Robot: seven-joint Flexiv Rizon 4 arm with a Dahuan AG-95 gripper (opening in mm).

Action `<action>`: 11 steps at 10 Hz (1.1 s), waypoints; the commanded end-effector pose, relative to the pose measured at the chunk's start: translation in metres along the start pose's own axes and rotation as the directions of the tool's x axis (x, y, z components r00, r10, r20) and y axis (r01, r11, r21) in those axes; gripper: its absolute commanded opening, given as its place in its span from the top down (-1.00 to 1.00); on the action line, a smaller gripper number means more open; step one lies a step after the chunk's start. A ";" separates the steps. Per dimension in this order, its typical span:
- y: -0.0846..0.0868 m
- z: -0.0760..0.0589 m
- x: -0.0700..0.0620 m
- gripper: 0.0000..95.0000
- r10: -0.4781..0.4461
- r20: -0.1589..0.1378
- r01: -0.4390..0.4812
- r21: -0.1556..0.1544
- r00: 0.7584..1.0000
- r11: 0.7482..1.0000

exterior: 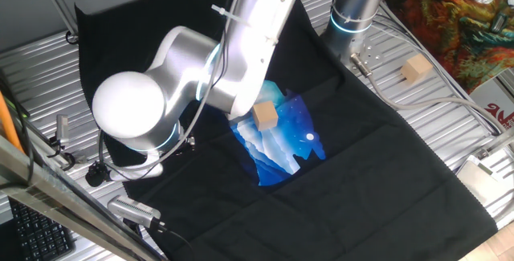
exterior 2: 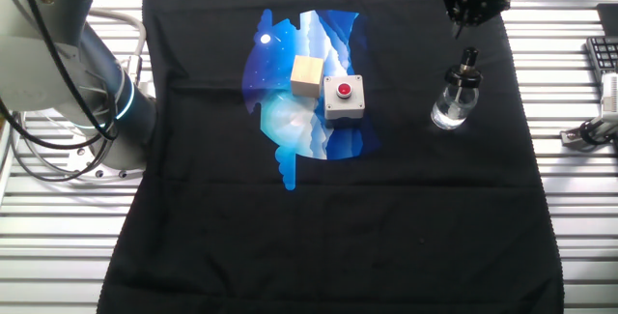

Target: Screw the lid onto the jar

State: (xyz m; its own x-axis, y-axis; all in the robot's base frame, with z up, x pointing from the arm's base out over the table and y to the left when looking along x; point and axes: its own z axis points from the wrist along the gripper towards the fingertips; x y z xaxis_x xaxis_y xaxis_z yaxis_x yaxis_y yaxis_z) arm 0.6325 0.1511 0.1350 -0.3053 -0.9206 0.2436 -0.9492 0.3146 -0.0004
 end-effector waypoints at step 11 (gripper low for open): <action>0.013 -0.016 0.014 1.00 0.032 -0.088 -0.030 0.025 0.996 0.999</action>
State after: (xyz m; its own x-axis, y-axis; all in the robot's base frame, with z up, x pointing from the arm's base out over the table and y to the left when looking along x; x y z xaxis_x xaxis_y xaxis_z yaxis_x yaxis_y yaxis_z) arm 0.6170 0.1459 0.1538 -0.3265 -0.8872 0.3260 -0.9417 0.3348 -0.0320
